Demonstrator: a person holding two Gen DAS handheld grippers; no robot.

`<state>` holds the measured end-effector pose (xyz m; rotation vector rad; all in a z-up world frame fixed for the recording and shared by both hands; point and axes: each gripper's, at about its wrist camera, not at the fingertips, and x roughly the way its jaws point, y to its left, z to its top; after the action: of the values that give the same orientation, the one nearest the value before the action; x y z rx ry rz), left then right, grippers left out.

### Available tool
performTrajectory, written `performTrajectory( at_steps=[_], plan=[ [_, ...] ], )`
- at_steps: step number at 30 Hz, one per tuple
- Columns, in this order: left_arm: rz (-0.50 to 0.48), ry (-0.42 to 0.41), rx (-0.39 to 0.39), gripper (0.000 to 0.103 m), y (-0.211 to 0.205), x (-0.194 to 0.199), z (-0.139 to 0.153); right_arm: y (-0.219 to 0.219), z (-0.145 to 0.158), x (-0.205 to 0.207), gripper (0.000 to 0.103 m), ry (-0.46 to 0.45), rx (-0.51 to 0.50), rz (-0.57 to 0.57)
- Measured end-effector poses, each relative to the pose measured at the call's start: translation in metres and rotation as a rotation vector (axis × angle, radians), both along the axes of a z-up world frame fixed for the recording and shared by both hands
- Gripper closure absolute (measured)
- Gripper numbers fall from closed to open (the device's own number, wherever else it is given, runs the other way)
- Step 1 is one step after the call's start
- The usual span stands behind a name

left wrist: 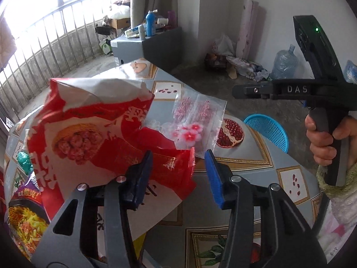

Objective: Collect trash
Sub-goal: 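Grasp the red wrappers with the left tool while the right tool grasps the clear candy bag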

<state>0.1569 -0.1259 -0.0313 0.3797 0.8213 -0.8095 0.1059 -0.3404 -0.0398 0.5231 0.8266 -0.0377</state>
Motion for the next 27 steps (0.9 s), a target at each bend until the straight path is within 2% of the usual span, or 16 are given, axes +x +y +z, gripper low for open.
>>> performTrajectory(
  at_steps=[4, 16, 17, 20, 27],
  plan=[
    [0.024, 0.05, 0.036, 0.058, -0.005, 0.01, -0.019, -0.001, -0.01, 0.012, 0.045, 0.028, -0.016, 0.011],
    [0.002, 0.084, 0.078, 0.058, -0.013, 0.011, -0.028, -0.006, -0.041, 0.049, 0.045, 0.097, 0.026, 0.057],
    [0.004, 0.087, 0.077, 0.058, -0.013, 0.011, -0.028, -0.006, -0.041, 0.051, 0.047, 0.097, 0.022, 0.059],
    [0.015, 0.087, 0.079, 0.066, -0.012, 0.014, -0.028, -0.004, -0.043, 0.051, 0.059, 0.104, 0.0, 0.064],
    [0.05, 0.105, 0.072, 0.09, -0.005, 0.023, -0.031, -0.004, -0.041, 0.047, 0.077, 0.098, -0.04, 0.054]
  ],
)
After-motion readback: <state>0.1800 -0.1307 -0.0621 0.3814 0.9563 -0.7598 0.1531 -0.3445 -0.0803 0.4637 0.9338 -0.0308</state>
